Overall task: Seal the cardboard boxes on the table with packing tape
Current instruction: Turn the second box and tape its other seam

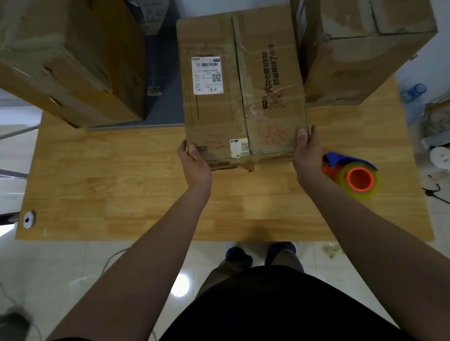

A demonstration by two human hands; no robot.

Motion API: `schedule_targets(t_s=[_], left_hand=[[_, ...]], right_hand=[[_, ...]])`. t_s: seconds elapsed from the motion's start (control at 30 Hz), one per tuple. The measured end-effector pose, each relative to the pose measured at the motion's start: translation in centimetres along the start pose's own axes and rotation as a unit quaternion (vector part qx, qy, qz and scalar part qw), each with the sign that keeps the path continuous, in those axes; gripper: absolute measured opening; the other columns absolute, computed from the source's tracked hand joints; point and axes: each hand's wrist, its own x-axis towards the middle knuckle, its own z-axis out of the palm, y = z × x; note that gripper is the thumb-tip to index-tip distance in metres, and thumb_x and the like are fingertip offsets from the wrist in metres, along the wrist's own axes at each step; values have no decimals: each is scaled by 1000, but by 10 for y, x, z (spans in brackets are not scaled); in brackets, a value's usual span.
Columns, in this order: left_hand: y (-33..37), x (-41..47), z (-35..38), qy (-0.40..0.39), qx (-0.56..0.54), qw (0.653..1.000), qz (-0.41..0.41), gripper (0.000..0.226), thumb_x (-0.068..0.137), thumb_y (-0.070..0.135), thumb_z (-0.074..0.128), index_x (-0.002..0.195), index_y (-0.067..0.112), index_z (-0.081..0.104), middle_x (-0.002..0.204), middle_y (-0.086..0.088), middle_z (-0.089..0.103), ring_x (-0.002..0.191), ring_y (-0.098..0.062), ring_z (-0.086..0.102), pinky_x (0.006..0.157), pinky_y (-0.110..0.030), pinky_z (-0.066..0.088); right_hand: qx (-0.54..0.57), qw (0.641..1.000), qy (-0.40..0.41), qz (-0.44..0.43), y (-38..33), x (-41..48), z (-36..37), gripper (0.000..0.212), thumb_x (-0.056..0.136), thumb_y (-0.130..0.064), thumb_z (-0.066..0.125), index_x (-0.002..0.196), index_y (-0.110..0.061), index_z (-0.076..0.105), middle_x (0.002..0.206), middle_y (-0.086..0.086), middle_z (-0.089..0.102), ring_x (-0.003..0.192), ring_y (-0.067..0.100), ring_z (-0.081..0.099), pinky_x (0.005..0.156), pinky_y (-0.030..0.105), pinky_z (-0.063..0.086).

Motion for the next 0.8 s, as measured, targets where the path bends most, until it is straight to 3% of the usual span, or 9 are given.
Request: schedule_targets(t_s=[0.1, 0.23, 0.27, 0.33, 0.43, 0.53, 0.6, 0.67, 0.8], left_hand=[[-2, 0, -17, -37, 147, 984, 97, 49, 113, 35, 26, 155, 12, 31, 132, -6, 62, 116, -27, 61, 87, -34, 49], [0, 11, -28, -25, 307, 942, 132, 58, 112, 39, 26, 164, 19, 9, 112, -17, 69, 100, -37, 66, 77, -43, 51], [0, 10, -32, -29, 334, 931, 145, 59, 112, 39, 26, 164, 23, 4, 108, -16, 68, 96, -36, 66, 73, -42, 48], [1, 9, -43, -60, 370, 911, 173, 58, 112, 37, 27, 163, 33, -1, 118, -15, 63, 98, -34, 63, 73, -42, 46], [1, 11, -62, -61, 460, 862, 203, 55, 112, 28, 30, 162, 39, 10, 160, -21, 30, 141, -44, 39, 102, -59, 44], [8, 8, -66, -27, 556, 789, 259, 50, 107, 13, 37, 156, 19, 31, 169, -24, -2, 157, -41, -3, 123, -63, 13], [19, 4, -60, -37, 557, 781, 281, 47, 101, 13, 48, 147, 11, 39, 170, -19, -6, 157, -35, -10, 124, -61, 1], [31, -2, -46, -89, 542, 778, 305, 66, 94, 21, 61, 153, 14, 33, 172, -12, -2, 157, -30, -11, 124, -62, -2], [50, -20, -8, -226, 524, 752, 329, 76, 101, 46, 52, 164, 26, 14, 172, 6, -1, 157, -23, -14, 122, -67, -2]], right_hand=[[-114, 989, -63, -66, -8, -11, -14, 61, 109, -40, 30, 162, -20, 6, 149, 14, 48, 129, 33, 51, 95, 34, 42], [-217, 967, -98, -97, -9, -13, -22, 64, 109, -44, 29, 161, -32, -6, 112, 18, 64, 73, 24, 57, 66, 33, 42], [-236, 960, -110, -103, -10, -13, -24, 64, 108, -43, 31, 160, -37, -5, 112, 20, 65, 71, 23, 57, 65, 35, 42], [-264, 948, -137, -113, -16, -16, -28, 63, 108, -40, 39, 159, -43, 3, 133, 18, 60, 98, 32, 63, 83, 42, 51], [-284, 936, -180, -107, -21, -23, -34, 61, 103, -34, 55, 156, -43, 27, 154, 7, 46, 134, 30, 48, 110, 41, 41], [-297, 930, -196, -89, -18, -36, -34, 60, 92, -41, 69, 145, -51, 42, 139, 7, 59, 115, 23, 61, 102, 39, 51], [-303, 924, -217, -89, -15, -50, -33, 60, 87, -41, 75, 140, -52, 48, 114, 4, 71, 90, 16, 67, 86, 33, 58], [-301, 917, -243, -96, -15, -65, -31, 54, 88, -35, 77, 134, -51, 54, 93, -3, 72, 75, 9, 66, 68, 19, 54], [-294, 921, -233, -104, -10, -76, -26, 45, 86, -33, 78, 129, -42, 66, 88, -11, 70, 71, 2, 61, 60, 17, 43]])
